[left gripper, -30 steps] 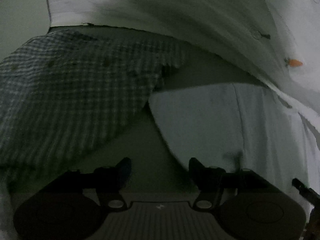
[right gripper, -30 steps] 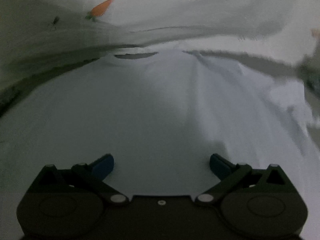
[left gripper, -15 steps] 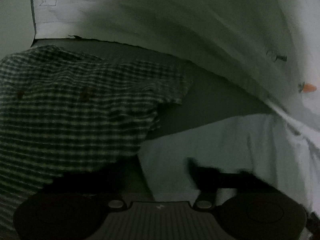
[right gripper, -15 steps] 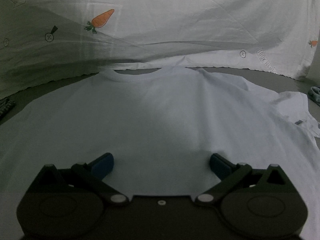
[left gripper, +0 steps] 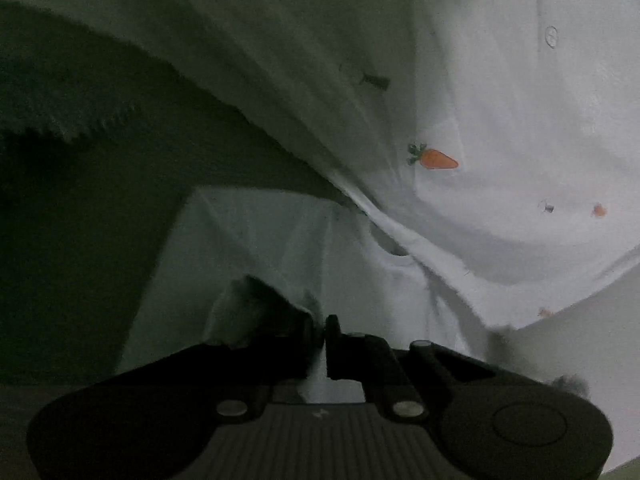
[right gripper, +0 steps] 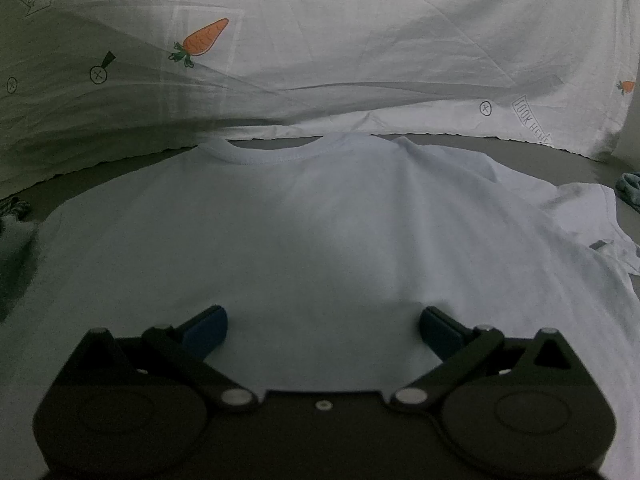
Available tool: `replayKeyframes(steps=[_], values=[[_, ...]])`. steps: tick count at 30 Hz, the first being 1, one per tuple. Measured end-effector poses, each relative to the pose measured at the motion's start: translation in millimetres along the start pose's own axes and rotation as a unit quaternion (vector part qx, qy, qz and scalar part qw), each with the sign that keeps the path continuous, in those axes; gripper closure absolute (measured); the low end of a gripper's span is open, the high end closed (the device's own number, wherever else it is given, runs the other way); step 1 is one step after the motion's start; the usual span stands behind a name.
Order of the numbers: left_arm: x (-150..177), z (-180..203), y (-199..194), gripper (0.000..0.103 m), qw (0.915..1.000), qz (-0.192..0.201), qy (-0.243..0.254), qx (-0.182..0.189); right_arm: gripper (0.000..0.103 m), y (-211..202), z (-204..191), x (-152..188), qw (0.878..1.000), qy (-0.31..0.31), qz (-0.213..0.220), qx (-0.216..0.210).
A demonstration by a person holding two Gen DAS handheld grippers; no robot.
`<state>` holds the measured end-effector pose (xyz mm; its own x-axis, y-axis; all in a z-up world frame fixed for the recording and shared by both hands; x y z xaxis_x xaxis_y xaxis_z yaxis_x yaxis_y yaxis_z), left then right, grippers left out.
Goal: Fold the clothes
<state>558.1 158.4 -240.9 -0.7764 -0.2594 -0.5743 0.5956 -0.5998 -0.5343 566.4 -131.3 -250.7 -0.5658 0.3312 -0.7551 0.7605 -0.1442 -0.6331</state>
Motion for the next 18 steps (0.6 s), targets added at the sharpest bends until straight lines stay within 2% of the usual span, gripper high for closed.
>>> replayKeyframes(steps=[1,5,7,9,10,11,13,14,17,18], values=[[2.4,1.3,3.4,0.084,0.9999,-0.001,-0.013,0.006,0.0,0.4,-0.7,-2.4,1.0,0.001,-0.008,-0.001],[3.1,0.2,-19.1,0.072,0.999,0.029,-0.03,0.018,0.0,2.3,-6.9,-20.4,0.997,0.016,-0.074,-0.019],[0.7,-7.8,-39.1,0.062,0.9967,0.055,-0.049,0.035,0.002,1.1,-13.5,-24.4,0.991,0.056,-0.099,-0.069],[-2.5,-15.9,-57.9,0.062,0.9946,0.076,-0.059,0.039,0.011,-0.2,-20.1,-28.6,0.981,0.096,-0.123,-0.119],[-3.9,-19.6,-66.1,0.062,0.9944,0.085,-0.058,0.026,0.014,-0.9,-23.4,-30.7,0.974,0.115,-0.135,-0.144],[-5.7,-22.8,-71.2,0.062,0.9944,0.089,-0.056,-0.003,0.021,-1.6,-26.6,-32.9,0.965,0.135,-0.147,-0.168],[-7.3,-32.0,-77.8,0.062,0.9925,0.088,-0.056,-0.063,0.041,-3.2,-33.1,-37.3,0.946,0.173,-0.17,-0.216],[-6.4,-38.0,-76.8,0.063,0.9913,0.081,-0.061,-0.084,0.056,-1.3,-36.5,-37.6,0.932,0.199,-0.186,-0.239],[-0.7,-54.5,-69.8,0.064,0.9883,0.046,-0.084,-0.118,0.073,15.0,-46.1,-25.1,0.866,0.318,-0.244,-0.298],[1.8,-55.7,-66.9,0.064,0.9879,0.04,-0.085,-0.123,0.075,18.6,-49.0,-20.7,0.849,0.346,-0.255,-0.307]])
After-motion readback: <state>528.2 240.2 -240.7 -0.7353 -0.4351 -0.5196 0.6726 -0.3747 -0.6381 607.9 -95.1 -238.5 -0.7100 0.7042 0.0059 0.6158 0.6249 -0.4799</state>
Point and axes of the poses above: each gripper's, at about its wrist camera, not at the fingertips, and y roughly the way its jaws point, z to its right, x to its underside, the point moved 1 cm from there along y, roughly the way its jaws point, and after that the axes turned 13 degrees about y, right-handed, at the moved point
